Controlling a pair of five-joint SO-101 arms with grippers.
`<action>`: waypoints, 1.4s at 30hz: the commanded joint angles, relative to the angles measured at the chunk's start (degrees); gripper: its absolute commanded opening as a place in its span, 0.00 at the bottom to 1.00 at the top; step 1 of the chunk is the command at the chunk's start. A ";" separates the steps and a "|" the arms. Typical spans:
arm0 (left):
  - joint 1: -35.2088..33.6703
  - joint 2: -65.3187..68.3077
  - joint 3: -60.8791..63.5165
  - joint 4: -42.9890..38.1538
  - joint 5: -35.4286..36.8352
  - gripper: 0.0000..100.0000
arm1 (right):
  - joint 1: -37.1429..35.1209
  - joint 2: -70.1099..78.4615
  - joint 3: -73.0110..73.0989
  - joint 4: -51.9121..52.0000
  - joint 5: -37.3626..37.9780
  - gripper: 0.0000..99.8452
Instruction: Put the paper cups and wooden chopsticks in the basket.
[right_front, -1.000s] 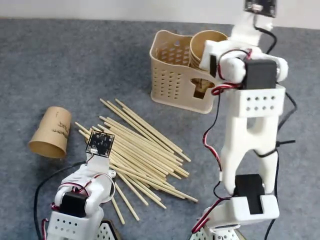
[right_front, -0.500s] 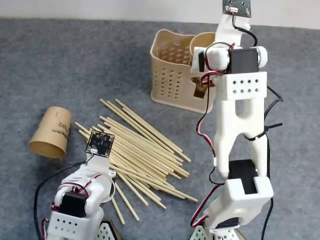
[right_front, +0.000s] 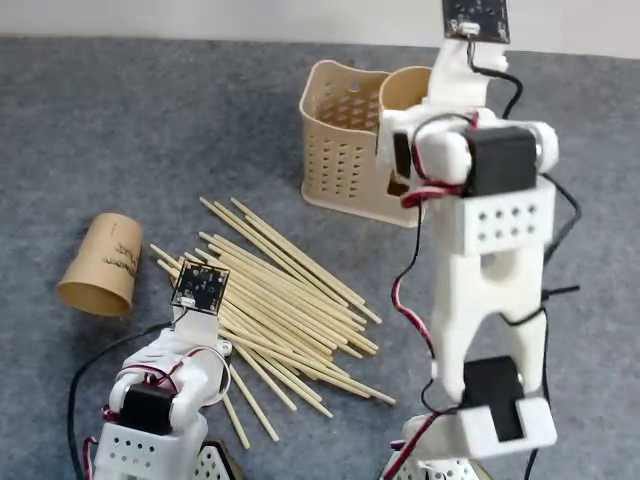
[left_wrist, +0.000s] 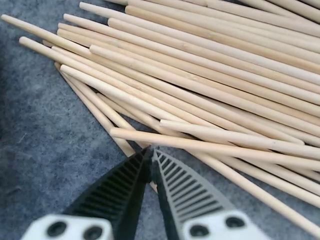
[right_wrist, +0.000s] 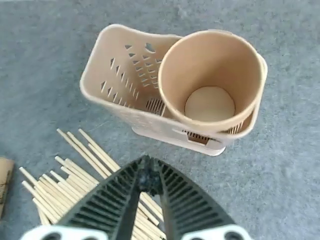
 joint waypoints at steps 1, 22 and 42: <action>0.66 -0.57 1.10 0.26 0.35 0.01 | -0.66 -5.41 1.19 0.84 0.79 0.01; 0.66 -0.57 1.10 0.26 0.35 0.01 | -0.66 -36.35 59.12 -25.36 4.40 0.01; 1.71 -0.57 1.10 0.26 0.35 0.01 | -0.66 -62.90 93.76 -50.15 4.31 0.01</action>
